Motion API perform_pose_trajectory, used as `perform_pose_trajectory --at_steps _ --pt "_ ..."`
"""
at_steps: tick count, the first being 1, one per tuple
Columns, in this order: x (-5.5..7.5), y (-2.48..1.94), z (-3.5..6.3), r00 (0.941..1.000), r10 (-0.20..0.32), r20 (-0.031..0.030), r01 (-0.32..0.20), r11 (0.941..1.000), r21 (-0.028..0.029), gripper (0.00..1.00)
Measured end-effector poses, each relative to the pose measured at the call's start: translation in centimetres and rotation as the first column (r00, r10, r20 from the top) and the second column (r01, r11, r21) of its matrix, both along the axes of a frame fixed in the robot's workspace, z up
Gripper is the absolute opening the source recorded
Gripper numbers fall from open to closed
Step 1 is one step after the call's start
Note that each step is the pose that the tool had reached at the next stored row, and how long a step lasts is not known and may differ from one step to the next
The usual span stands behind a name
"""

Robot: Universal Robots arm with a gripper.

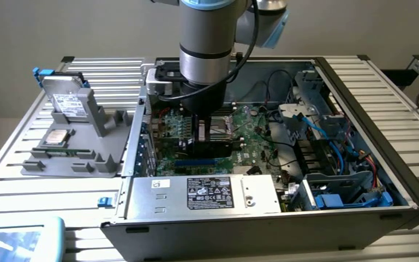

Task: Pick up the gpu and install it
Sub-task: 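Insert the gpu into the slot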

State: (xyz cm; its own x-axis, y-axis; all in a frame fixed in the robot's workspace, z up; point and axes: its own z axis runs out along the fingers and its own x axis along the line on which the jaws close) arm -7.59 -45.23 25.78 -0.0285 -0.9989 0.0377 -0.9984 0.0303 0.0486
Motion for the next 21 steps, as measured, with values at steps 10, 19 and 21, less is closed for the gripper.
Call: perform_pose_trajectory --at_steps 10,19,21 --pt "-0.15 0.01 -0.09 1.0000 0.000 0.0000 0.000 1.0000 0.0000 0.27" --pt "-0.24 0.09 -0.22 1.0000 0.000 0.0008 0.000 1.0000 0.0000 0.27" --pt "-0.24 0.11 -0.23 1.0000 0.000 0.0010 0.000 1.0000 -0.0002 0.27"
